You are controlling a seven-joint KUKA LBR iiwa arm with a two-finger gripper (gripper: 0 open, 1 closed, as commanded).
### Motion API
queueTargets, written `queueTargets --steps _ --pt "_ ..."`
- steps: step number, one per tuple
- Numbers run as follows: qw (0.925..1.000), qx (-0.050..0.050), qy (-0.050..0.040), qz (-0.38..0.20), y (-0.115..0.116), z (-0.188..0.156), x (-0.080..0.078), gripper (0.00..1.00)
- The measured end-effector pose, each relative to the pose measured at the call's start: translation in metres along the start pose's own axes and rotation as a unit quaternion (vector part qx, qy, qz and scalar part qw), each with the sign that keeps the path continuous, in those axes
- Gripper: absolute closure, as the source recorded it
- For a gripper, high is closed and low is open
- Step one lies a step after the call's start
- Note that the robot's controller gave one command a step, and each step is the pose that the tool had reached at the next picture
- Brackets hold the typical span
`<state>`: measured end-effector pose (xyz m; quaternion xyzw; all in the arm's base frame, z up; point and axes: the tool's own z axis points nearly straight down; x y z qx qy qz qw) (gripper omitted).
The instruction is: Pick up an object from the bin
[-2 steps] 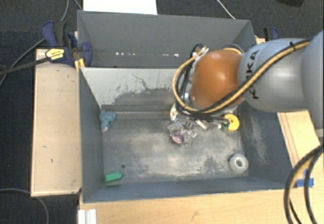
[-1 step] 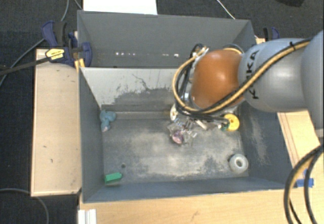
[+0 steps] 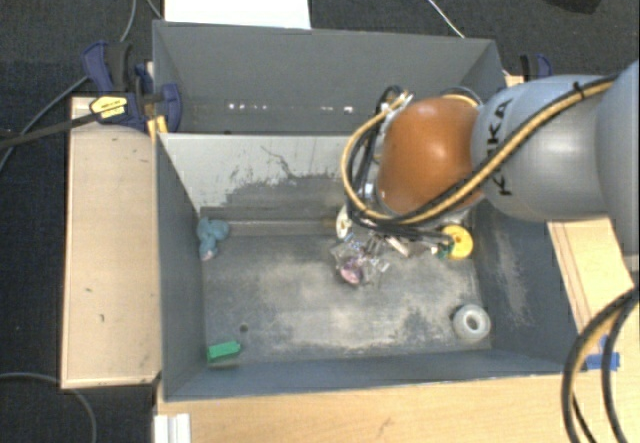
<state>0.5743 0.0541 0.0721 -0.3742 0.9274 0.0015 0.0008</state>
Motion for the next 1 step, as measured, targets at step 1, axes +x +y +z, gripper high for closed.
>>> queueTargets --steps 1 --pt "1.0 -0.002 0.002 0.0 0.001 -0.0082 0.0009 1.0"
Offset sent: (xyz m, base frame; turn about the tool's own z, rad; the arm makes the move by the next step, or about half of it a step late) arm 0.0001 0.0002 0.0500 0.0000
